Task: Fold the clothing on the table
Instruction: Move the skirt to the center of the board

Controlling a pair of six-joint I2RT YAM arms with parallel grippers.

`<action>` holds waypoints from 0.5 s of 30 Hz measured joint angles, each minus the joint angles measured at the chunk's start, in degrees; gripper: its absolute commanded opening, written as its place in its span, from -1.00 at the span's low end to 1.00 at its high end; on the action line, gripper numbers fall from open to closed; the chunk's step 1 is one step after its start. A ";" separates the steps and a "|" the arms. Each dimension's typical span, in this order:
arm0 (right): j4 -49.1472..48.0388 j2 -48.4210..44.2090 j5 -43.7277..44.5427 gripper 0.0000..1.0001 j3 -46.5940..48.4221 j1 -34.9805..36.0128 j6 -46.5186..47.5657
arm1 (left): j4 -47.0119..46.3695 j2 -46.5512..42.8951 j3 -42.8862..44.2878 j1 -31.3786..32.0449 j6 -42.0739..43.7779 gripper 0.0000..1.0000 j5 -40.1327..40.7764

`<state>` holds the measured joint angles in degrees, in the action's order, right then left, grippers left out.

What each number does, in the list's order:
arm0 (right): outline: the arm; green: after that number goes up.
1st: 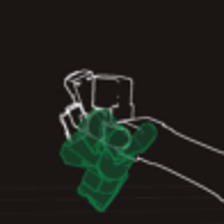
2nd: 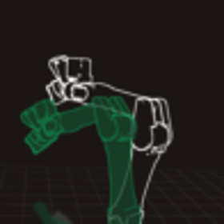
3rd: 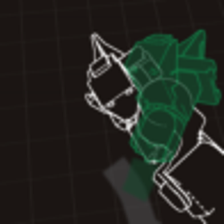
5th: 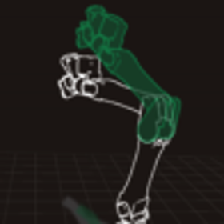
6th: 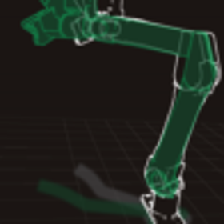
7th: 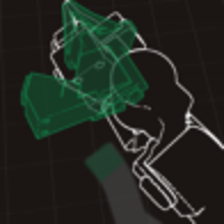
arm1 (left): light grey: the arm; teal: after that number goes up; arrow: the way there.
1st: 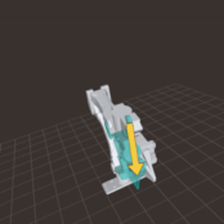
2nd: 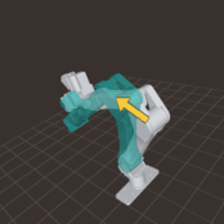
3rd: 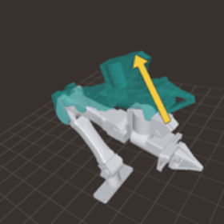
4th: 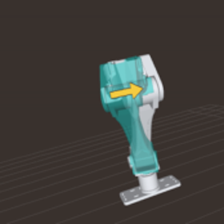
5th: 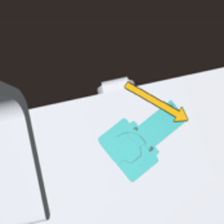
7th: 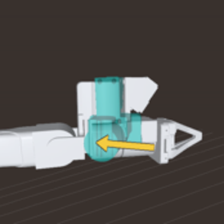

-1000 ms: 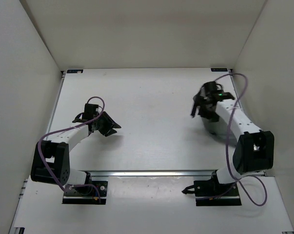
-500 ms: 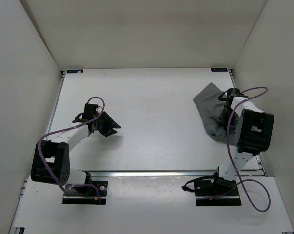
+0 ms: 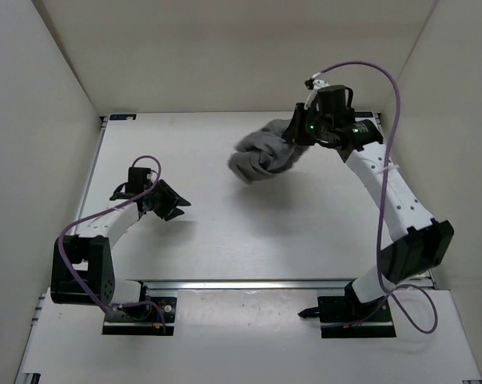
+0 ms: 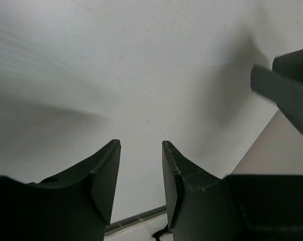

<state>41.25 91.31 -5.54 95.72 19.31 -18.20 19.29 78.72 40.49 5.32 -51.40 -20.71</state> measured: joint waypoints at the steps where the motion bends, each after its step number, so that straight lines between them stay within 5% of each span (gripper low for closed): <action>1: -0.83 -1.38 -2.51 -0.96 0.72 0.72 -0.48 | 0.85 -0.42 0.66 -1.11 0.15 0.00 0.02; 6: -4.07 -11.89 -14.23 -0.59 -10.49 -5.05 -4.92 | 3.82 -3.06 7.21 -4.59 1.22 0.02 -0.09; 7: -4.00 -13.09 -14.80 -0.40 -13.33 -6.05 -5.42 | 3.93 -3.50 8.04 -4.79 1.38 0.02 -0.09; 8: -4.07 -14.73 -15.39 0.03 -18.29 -7.23 -5.88 | 4.20 -4.15 9.05 -4.94 1.57 0.01 -0.11; 15: 0.83 -15.96 -16.74 0.21 -36.98 -12.00 -5.55 | 4.83 -4.07 10.54 -3.23 2.36 0.03 0.46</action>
<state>42.09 75.35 -22.28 58.74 7.31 -23.75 24.12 74.65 51.03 2.09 -49.04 -20.25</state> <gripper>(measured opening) 0.588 0.506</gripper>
